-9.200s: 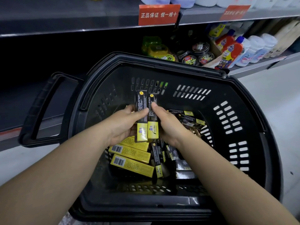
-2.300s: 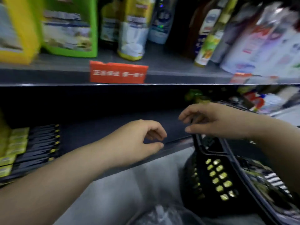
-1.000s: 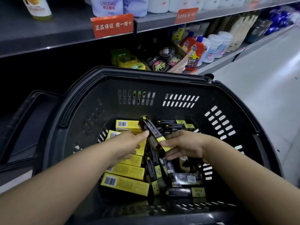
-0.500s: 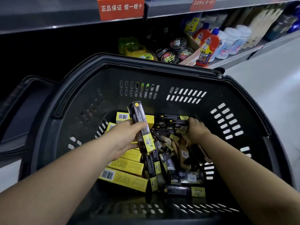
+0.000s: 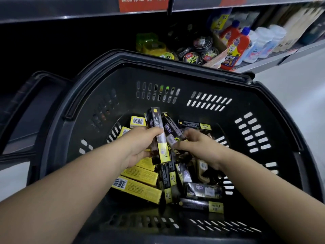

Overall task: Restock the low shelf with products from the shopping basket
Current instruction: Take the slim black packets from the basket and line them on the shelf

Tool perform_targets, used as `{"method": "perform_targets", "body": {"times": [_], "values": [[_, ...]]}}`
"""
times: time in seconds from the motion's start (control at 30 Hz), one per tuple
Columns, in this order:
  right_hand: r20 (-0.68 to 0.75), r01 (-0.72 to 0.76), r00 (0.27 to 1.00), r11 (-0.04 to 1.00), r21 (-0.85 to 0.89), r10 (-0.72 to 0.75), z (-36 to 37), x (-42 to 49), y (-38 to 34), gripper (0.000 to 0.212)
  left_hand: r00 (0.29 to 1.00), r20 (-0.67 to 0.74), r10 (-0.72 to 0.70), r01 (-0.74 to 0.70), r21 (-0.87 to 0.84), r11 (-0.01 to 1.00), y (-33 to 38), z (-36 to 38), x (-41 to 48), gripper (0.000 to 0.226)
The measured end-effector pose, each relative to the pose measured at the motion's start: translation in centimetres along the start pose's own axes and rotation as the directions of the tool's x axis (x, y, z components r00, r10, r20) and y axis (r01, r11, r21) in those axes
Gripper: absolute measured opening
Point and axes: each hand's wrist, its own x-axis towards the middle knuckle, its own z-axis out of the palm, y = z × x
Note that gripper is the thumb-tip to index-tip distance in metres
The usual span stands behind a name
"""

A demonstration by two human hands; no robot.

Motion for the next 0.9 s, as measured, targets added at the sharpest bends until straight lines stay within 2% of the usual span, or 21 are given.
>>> {"method": "perform_targets", "body": {"times": [0.1, 0.17, 0.27, 0.37, 0.47, 0.6, 0.67, 0.73, 0.77, 0.83, 0.9], "values": [[0.024, 0.103, 0.994, 0.993, 0.055, -0.105, 1.6, -0.4, -0.2, 0.031, 1.000, 0.017, 0.008, -0.007, -0.054, 0.999, 0.0, 0.1, 0.0, 0.018], [0.087, 0.124, 0.987, 0.986, 0.115, -0.135, 1.3, -0.6, -0.2, 0.043, 0.999, 0.025, 0.022, -0.020, -0.069, 0.997, 0.2, 0.0, 0.0, 0.018], [0.190, 0.158, 0.962, 0.968, 0.196, -0.195, 0.1, -1.1, -0.1, 0.066, 0.999, -0.039, 0.037, -0.041, -0.102, 0.994, 0.4, -0.2, 0.1, 0.021], [0.266, 0.231, 0.924, 0.956, 0.178, -0.273, -0.5, -1.3, 0.2, 0.077, 0.999, -0.041, 0.033, -0.039, -0.147, 0.988, 0.6, -0.2, 0.0, 0.024], [0.260, 0.297, 0.908, 0.943, 0.153, -0.328, -0.2, -1.2, 0.4, 0.069, 0.999, -0.024, 0.035, -0.038, -0.152, 0.988, 0.7, 0.0, -0.3, 0.025], [0.238, 0.258, 0.919, 0.936, 0.239, -0.314, 0.4, -1.1, 0.5, 0.035, 0.996, -0.063, 0.067, -0.073, -0.099, 0.992, 0.5, -0.3, -0.2, 0.040], [0.161, 0.252, 0.950, 0.960, 0.120, -0.269, 0.1, -0.5, 0.7, 0.026, 0.993, -0.078, 0.085, -0.088, -0.040, 0.995, 0.2, -0.6, -0.1, 0.055], [0.012, 0.210, 0.977, 0.956, -0.203, -0.212, -1.1, 1.3, 1.2, 0.027, 0.991, -0.106, 0.086, -0.086, 0.000, 0.996, 0.0, -0.7, 0.2, 0.076], [-0.078, 0.136, 0.980, 0.904, -0.406, -0.183, -2.0, 2.5, 1.7, 0.034, 0.990, -0.117, 0.080, -0.079, 0.014, 0.997, -0.2, -0.7, 0.4, 0.086], [-0.222, -0.057, 0.964, 0.707, -0.705, -0.143, -3.8, 5.0, 2.9, 0.049, 0.991, -0.120, 0.058, -0.056, 0.016, 0.998, -0.3, -0.8, 0.5, 0.093], [-0.290, -0.180, 0.951, 0.568, -0.803, -0.109, -5.1, 7.0, 4.3, 0.059, 0.991, -0.112, 0.074, -0.075, -0.009, 0.997, -0.2, -0.9, 0.5, 0.071]]}}
